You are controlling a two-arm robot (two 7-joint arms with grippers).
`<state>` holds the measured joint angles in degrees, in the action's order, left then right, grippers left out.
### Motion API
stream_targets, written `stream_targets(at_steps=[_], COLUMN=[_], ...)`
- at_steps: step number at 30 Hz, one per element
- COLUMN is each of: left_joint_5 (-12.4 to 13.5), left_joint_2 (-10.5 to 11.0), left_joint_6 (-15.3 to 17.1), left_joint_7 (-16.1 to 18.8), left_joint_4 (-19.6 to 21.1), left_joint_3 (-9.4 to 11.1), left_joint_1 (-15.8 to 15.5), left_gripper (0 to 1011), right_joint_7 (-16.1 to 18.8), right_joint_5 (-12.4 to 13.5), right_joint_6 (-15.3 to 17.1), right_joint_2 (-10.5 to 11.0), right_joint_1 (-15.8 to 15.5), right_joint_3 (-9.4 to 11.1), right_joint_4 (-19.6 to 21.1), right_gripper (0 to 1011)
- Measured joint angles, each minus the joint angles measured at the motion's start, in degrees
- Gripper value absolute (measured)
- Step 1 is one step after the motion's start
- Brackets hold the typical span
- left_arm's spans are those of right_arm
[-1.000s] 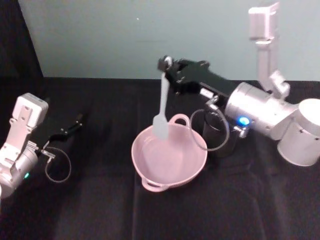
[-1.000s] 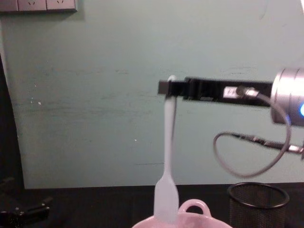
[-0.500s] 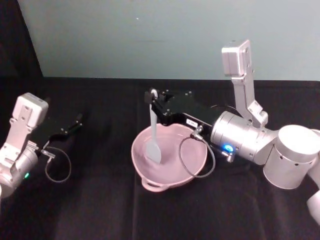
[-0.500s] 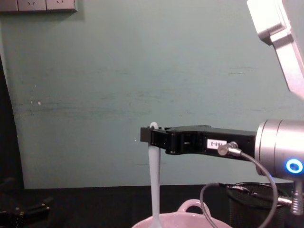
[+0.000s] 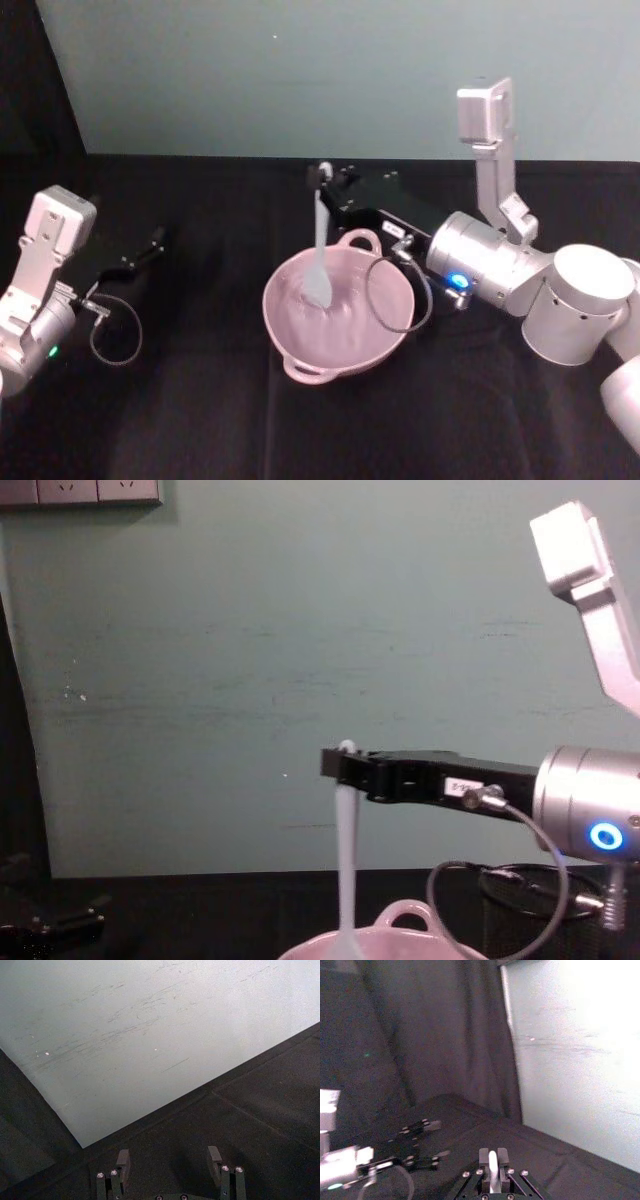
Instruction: Use the one hand to pick up the spoon and stir the clear water in the bowl.
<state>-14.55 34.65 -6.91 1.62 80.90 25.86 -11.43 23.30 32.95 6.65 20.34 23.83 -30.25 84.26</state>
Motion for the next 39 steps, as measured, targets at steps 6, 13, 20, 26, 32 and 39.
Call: stream_targets(at_steps=[6, 13, 20, 26, 32, 39], left_joint_5=[0.0, 0.0, 0.0, 0.0, 0.0, 0.0], left_joint_2=[0.0, 0.0, 0.0, 0.0, 0.0, 0.0], left_joint_6=[0.0, 0.0, 0.0, 0.0, 0.0, 0.0], left_joint_7=[0.0, 0.0, 0.0, 0.0, 0.0, 0.0], left_joint_4=[0.0, 0.0, 0.0, 0.0, 0.0, 0.0], left_joint_3=[0.0, 0.0, 0.0, 0.0, 0.0, 0.0], left_joint_1=[0.0, 0.0, 0.0, 0.0, 0.0, 0.0], left_gripper=[1011, 1011, 1011, 1011, 1011, 1011], right_joint_7=[-1.35, -2.64, -2.93, -2.04, -0.72, -0.15], right_joint_5=[-0.74, -2.08, -3.75, -5.15, -6.2, -6.48], right_joint_6=[-1.52, -0.77, 1.6, 2.7, 2.6, 1.85], right_joint_2=[0.54, 2.62, 4.28, 4.04, 2.29, 0.34], right_joint_1=[-0.94, -3.71, -6.26, -7.44, -7.2, -5.91], right_joint_3=[2.93, 5.12, 5.19, 3.27, 0.95, 0.21], right_joint_4=[-0.76, 3.0, 7.77, 11.01, 11.68, 9.68], right_gripper=[108, 108, 108, 108, 108, 108])
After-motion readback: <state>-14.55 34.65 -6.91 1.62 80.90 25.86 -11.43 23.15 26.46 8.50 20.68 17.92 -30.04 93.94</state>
